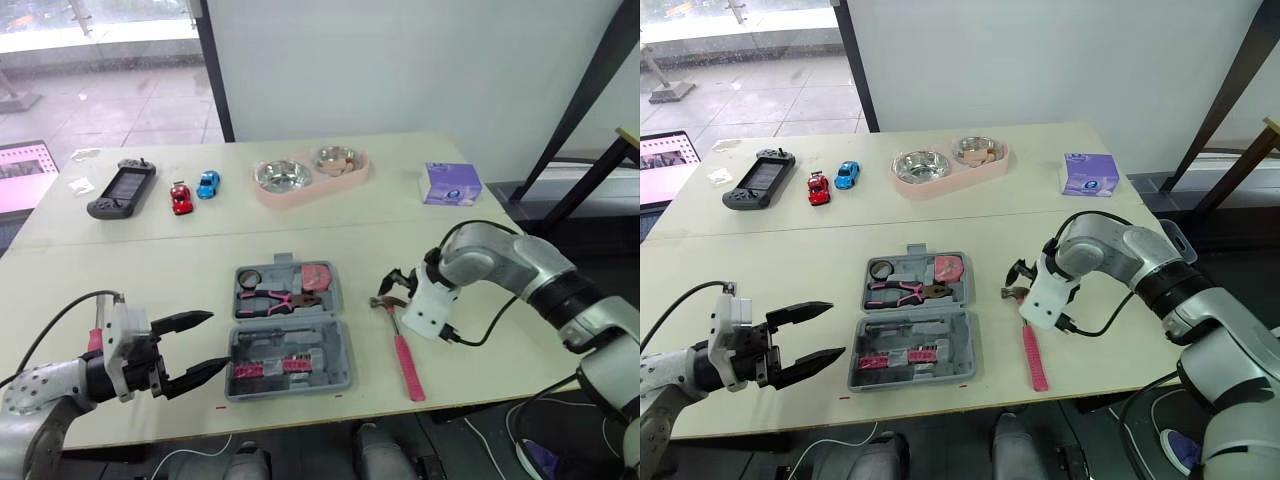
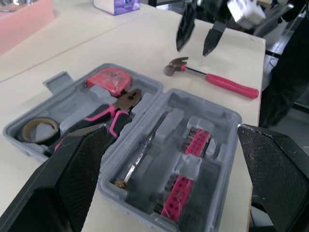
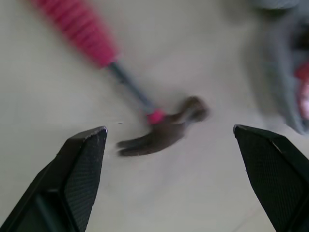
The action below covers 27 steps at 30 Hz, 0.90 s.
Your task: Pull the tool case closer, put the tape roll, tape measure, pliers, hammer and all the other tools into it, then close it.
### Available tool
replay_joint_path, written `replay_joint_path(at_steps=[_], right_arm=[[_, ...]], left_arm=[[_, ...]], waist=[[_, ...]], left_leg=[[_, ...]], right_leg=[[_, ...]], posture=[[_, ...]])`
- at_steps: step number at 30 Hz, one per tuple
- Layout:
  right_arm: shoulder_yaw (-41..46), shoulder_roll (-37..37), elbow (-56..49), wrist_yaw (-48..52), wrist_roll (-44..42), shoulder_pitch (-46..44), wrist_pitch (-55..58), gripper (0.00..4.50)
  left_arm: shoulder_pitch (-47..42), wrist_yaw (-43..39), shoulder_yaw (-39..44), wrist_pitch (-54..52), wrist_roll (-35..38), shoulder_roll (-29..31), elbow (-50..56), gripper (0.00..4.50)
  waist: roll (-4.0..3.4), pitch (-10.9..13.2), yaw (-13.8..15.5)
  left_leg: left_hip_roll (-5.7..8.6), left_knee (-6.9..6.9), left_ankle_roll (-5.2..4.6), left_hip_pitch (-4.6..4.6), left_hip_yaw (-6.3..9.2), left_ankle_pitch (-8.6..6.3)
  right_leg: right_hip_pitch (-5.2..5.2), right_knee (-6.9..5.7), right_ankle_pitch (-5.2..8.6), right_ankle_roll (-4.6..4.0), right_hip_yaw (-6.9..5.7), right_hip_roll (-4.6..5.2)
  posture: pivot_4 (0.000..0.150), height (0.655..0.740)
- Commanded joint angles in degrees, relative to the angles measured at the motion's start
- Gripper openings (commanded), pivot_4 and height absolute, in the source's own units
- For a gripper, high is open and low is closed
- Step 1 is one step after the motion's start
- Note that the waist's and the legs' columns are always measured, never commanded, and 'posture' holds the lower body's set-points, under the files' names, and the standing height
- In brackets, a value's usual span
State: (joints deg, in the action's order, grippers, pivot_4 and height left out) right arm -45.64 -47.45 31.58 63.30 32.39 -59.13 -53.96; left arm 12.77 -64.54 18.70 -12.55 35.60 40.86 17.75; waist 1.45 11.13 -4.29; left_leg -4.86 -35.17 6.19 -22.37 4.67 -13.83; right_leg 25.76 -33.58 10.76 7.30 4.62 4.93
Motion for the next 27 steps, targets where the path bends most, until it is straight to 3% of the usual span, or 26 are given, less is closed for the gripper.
replay_joint_path(at_steps=[1,8,13,16,19,23,24,27], right_arm=[[-2.1,3.3,4.4,-5.3,8.9,-3.3,-7.4,4.41],[-6.4,9.0,9.4,-12.3,22.0,-5.3,-9.1,4.41],[-8.7,11.3,10.9,-7.2,24.8,-4.4,-6.9,4.41],[-8.7,12.0,10.7,-6.5,24.5,-3.6,-6.8,3.58],[-8.3,12.8,10.1,-5.1,23.2,-2.9,-6.2,2.01],[-7.7,13.2,10.0,-5.7,23.3,-3.0,-6.1,0.27],[-7.6,13.3,10.1,-5.9,23.2,-3.1,-6.1,0.04],[-6.4,13.0,11.0,-7.4,22.1,-4.1,-7.0,0.04]], left_arm=[[0.0,1.8,0.0,-1.0,1.0,-0.3,3.9,4.50],[0.3,3.4,0.8,-2.1,1.3,-0.5,5.2,4.50],[1.3,4.2,1.3,-1.9,1.4,-0.8,6.4,4.50],[1.5,4.7,1.3,-2.1,1.4,-1.0,6.9,4.50],[1.6,5.5,1.3,-2.3,1.6,-1.1,7.7,4.50],[1.3,6.4,1.0,-2.9,1.9,-1.0,8.5,4.50],[1.1,6.6,0.9,-3.0,2.0,-0.9,8.6,4.50],[0.5,7.2,0.5,-3.6,2.0,-0.8,8.7,4.50]], waist=[[0.01,0.0,-0.1],[0.03,0.0,-0.2],[0.10,-0.1,-0.7],[0.28,-0.2,-0.7],[0.46,-0.3,-1.1],[0.47,-0.3,-1.4],[0.47,-0.3,-1.4],[0.47,-0.3,-1.4]], left_leg=[[0.00,0.00,0.00,0.00,0.00,0.00],[0.00,-0.02,-0.01,0.19,0.04,0.01],[0.01,-0.07,0.00,1.00,0.04,0.02],[0.02,-0.11,0.00,1.08,0.07,0.02],[0.01,-0.09,0.00,1.08,0.08,0.02],[0.01,-0.07,0.00,1.09,0.09,0.02],[0.01,-0.07,0.00,1.10,0.10,0.02],[0.01,-0.08,0.00,1.10,0.11,0.02]], right_leg=[[0.00,-0.02,-0.02,-0.03,0.00,0.00],[0.02,-0.50,0.00,-0.02,0.01,-0.01],[-0.76,-0.50,0.14,0.15,0.04,-0.01],[-0.90,-0.50,0.15,0.16,0.04,0.00],[-0.90,-0.50,0.15,0.15,0.04,0.00],[-0.90,-0.53,0.15,0.15,0.04,-0.01],[-0.91,-0.54,0.15,0.15,0.03,-0.02],[-0.90,-0.54,0.15,0.15,0.04,-0.02]], posture=[[0.150,0.7387],[0.150,0.7387],[0.150,0.7387],[0.150,0.7387],[0.150,0.7387],[0.150,0.7387],[0.150,0.7387],[0.150,0.7387]])
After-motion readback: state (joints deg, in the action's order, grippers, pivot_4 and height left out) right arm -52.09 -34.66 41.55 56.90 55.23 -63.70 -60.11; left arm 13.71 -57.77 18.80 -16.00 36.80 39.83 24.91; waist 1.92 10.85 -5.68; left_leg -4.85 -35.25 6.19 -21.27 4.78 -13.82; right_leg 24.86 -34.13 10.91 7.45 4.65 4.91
